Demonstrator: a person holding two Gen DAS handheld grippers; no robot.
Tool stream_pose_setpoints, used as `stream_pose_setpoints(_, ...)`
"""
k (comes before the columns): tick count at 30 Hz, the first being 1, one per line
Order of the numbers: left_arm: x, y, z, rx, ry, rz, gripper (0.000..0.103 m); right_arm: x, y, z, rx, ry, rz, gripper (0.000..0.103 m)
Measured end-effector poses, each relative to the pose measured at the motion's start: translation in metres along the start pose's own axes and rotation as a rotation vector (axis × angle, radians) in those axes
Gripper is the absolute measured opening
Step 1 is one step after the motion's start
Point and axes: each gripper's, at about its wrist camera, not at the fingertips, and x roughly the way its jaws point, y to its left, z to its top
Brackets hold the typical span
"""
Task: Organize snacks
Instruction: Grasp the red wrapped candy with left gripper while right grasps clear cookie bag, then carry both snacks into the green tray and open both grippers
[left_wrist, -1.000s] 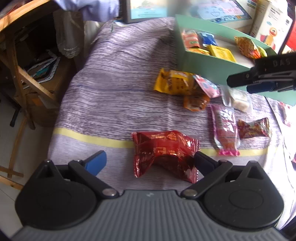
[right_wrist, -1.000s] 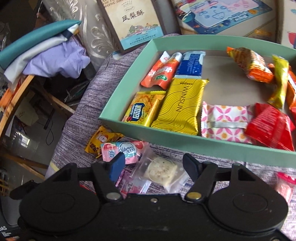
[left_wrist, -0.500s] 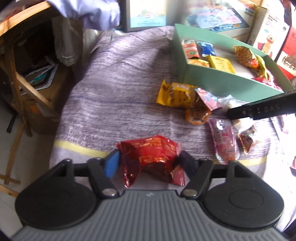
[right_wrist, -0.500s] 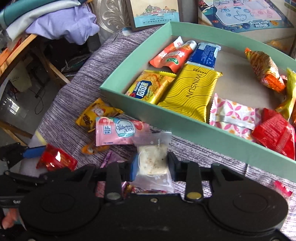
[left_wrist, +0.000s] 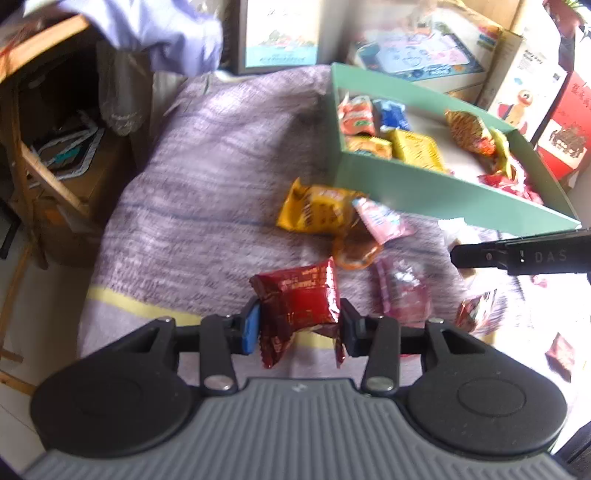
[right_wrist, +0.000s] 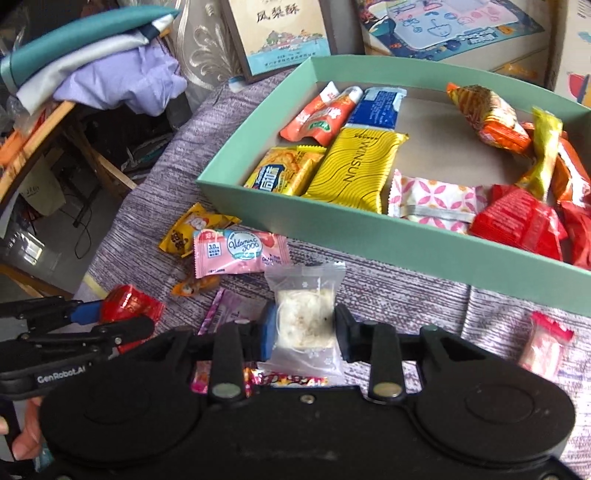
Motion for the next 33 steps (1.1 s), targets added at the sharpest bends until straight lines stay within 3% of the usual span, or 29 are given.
stream_pose_setpoints(7,-0.018,-0.025,0.025,0.039,-0.061,-0.046,0.042,-0.045,-0.019,0.009,0.065,-0.086,0.056,0.032)
stream_pose_setpoints(15,-0.010,-0.074,0.080,0.114,-0.106,-0.090,0.043,-0.066,-0.057,0.044,0.140,-0.171,0.017,0.032)
stream_pose_setpoints(22,0.038,-0.114,0.125,0.157,-0.063,-0.102,0.043,-0.042,-0.091,0.082,0.206,-0.168,-0.001,0.032)
stream_pose_setpoints(29,0.087,-0.132,0.147,0.180,-0.010,-0.096,0.043,0.008,-0.123,0.104,0.247,-0.106,-0.019,0.032)
stream_pose_setpoints(33,0.106,-0.145,0.161,0.196,0.006,-0.102,0.043,0.024,-0.141,0.113,0.265,-0.120,-0.058,0.032)
